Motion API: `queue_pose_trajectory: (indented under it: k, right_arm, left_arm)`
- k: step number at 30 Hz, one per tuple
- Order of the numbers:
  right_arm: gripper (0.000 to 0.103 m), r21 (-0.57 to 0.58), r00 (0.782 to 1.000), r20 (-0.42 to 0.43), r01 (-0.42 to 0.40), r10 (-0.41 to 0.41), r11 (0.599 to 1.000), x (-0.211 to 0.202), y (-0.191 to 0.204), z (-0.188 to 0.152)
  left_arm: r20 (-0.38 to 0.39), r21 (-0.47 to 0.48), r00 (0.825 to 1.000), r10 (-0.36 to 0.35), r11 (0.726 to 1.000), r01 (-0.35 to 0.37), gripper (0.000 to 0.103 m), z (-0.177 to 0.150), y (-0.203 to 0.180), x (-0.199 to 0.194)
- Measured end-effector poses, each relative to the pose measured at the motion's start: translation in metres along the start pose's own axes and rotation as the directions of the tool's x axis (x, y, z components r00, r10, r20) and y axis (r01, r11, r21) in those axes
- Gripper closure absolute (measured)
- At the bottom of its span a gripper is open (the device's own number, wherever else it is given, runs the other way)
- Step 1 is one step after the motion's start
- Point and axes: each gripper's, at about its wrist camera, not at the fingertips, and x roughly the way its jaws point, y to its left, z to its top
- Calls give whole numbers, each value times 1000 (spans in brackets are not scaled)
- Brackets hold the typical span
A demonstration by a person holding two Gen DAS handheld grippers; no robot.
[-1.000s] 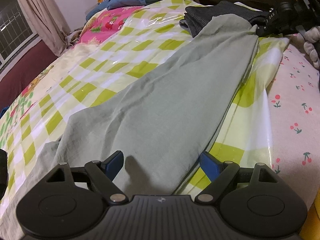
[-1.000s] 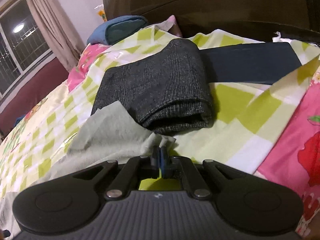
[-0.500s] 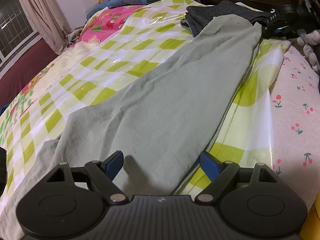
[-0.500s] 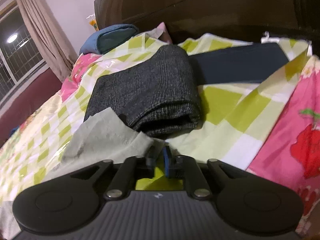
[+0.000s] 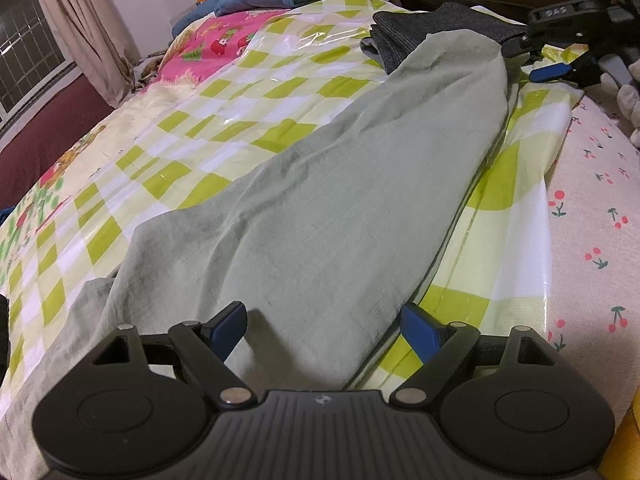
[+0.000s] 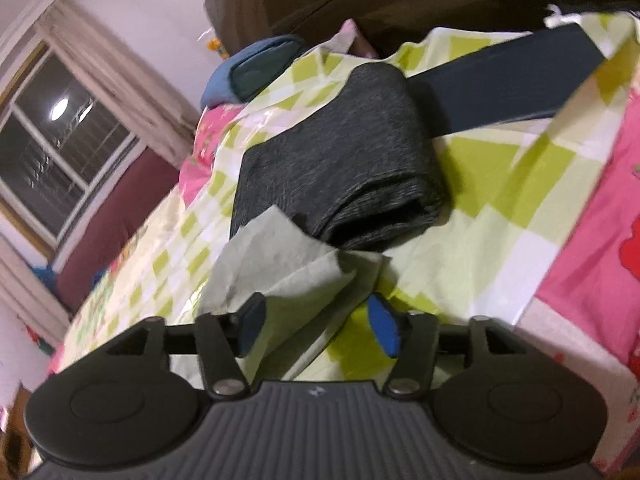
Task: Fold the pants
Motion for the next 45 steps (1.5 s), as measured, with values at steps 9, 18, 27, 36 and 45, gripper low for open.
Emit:
queue_pose_trajectory:
  k: [9,18,27,36,45]
  right_arm:
    - [41,5,999,-29,34,-33,999,8,11,7]
    - [39,91,997,-72,-15,21,996,-6,18,-2]
    - [100,11,998,56,8,-9,1000,0,34,16]
    - [99,-86,992,19,127,-126,988,28,16,3]
    - [73,-100,986,58,159,-153,982,11,15,-2]
  left_arm:
    - [0,3,1000,-2,1000,2,6,1,1,-1]
    - [4,-11,1000,-6,1000,6,5,0,2,0]
    - [5,-10,1000,-3,1000,3,4,-2,1,1]
    - [8,-30,1000,-2,1000,2,2,-3,4,1]
    - [8,-28,1000,-1,1000,1,1,-4,5,2]
